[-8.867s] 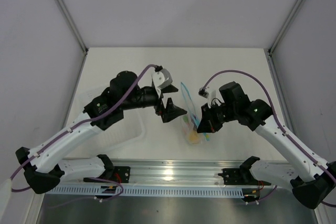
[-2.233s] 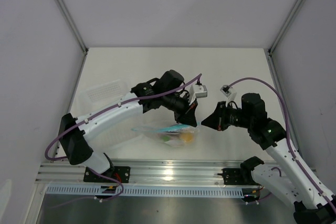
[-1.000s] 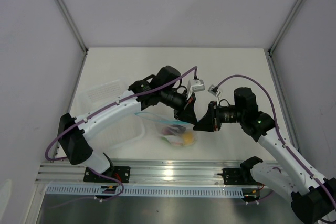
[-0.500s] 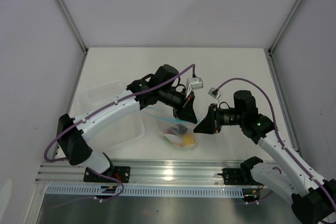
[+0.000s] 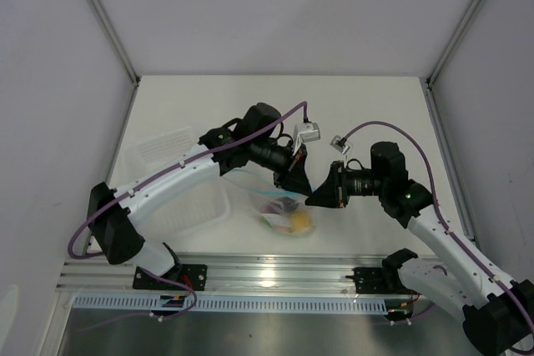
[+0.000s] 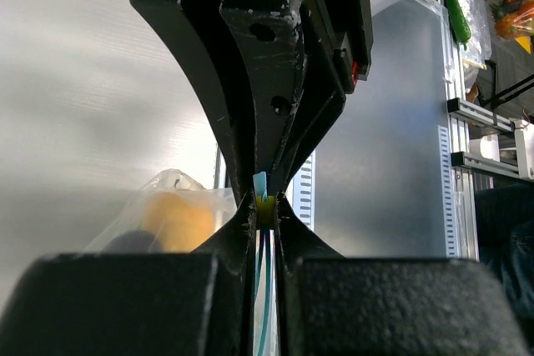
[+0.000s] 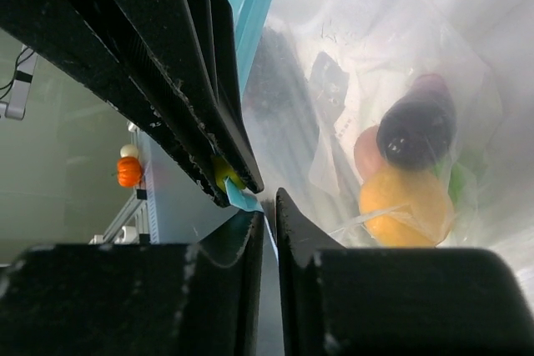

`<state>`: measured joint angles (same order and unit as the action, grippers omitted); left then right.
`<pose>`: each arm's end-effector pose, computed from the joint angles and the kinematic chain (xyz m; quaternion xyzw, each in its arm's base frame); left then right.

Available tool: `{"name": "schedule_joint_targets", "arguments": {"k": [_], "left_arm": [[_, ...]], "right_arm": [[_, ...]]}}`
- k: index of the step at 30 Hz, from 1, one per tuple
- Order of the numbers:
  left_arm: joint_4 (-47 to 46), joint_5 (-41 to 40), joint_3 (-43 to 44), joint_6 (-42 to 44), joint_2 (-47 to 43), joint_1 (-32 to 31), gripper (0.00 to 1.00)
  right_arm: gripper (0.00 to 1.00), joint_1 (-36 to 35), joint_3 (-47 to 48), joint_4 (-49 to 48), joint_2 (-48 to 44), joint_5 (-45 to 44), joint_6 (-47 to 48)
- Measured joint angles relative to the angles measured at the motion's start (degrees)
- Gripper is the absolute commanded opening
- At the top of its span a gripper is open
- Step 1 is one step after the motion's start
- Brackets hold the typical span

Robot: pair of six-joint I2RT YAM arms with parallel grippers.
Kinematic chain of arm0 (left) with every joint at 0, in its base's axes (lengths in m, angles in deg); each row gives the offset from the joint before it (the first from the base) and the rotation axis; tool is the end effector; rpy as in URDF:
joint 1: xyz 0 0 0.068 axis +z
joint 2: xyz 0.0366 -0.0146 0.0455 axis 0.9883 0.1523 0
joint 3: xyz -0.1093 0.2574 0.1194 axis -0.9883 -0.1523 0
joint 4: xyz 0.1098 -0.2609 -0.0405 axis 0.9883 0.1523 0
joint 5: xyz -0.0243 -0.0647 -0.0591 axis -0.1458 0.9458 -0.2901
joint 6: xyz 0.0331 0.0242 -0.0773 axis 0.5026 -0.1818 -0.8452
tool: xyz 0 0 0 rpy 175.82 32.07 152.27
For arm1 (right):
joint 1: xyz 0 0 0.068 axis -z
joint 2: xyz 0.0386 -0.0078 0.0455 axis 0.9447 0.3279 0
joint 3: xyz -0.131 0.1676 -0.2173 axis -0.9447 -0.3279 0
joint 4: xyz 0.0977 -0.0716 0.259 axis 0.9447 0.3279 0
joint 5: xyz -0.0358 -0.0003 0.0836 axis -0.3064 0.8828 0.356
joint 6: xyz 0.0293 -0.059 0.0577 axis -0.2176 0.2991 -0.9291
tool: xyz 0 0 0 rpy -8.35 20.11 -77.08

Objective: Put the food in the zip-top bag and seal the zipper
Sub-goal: Zip the zipper food storage bag at the center of the board.

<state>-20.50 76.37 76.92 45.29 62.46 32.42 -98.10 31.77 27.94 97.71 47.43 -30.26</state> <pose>0.2035 -0.3206 0.3608 0.4711 0.6951 -0.5095 0.1878 0.1651 0.1553 0.3064 -0.2618 0.7454 0.5514 0.2680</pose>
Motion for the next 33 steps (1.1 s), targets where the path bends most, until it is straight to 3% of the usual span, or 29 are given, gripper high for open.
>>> {"name": "schedule_joint_targets", "arguments": {"k": [3,9,18,33], "left_arm": [[-0.2,0.0,-0.2,0.0,0.0,0.1,0.01],[-0.2,-0.4,-0.3,-0.5,0.0,0.2,0.01],[0.5,-6.2,0.6,-0.8,0.0,0.2,0.01],[-1.0,-7.4,-1.0,-2.8,-2.7,0.2,0.04]], "right_arm": [[0.0,0.0,0.0,-0.7,0.3,0.3,-0.5],[0.0,0.0,0.0,-1.0,-0.1,-0.2,-1.9],[0.0,-0.4,-4.3,-5.7,-8.1,-9.6,-8.5],[0.0,-0.7,-8.7,-12.9,-11.7,-16.8,-16.6]]}}
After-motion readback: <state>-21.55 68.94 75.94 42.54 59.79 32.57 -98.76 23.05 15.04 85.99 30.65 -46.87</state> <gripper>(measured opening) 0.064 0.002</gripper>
